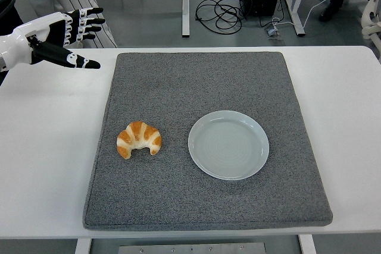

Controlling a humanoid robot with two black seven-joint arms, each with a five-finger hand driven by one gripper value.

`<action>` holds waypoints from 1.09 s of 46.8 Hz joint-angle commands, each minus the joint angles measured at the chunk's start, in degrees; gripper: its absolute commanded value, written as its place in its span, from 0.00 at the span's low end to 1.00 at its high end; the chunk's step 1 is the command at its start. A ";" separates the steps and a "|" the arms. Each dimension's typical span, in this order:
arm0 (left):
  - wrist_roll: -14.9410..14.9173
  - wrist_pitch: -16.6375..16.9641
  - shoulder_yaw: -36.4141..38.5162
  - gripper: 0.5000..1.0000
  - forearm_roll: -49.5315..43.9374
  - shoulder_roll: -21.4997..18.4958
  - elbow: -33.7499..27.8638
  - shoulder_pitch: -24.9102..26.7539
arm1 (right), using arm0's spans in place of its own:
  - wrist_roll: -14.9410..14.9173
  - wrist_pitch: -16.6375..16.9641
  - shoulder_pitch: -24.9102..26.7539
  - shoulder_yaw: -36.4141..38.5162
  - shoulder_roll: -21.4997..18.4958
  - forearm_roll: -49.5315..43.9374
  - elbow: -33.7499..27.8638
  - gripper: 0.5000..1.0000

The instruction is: Place the bread on the plate

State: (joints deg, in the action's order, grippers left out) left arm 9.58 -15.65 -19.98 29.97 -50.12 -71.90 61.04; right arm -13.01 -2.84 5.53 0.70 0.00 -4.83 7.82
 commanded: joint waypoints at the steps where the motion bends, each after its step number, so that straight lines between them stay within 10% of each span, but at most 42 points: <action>1: 0.08 -0.08 -0.06 1.00 0.00 0.11 0.00 -0.14 | 0.00 -0.06 0.01 0.00 0.00 0.00 0.00 1.00; 51: -0.18 -1.49 -0.24 1.00 -7.65 0.46 0.27 0.39 | 0.00 0.03 0.01 0.00 0.00 0.00 0.00 1.00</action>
State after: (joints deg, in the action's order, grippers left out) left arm 9.32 -17.07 -20.14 22.33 -49.57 -71.62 61.21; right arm -13.02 -2.83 5.55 0.70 0.00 -4.84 7.82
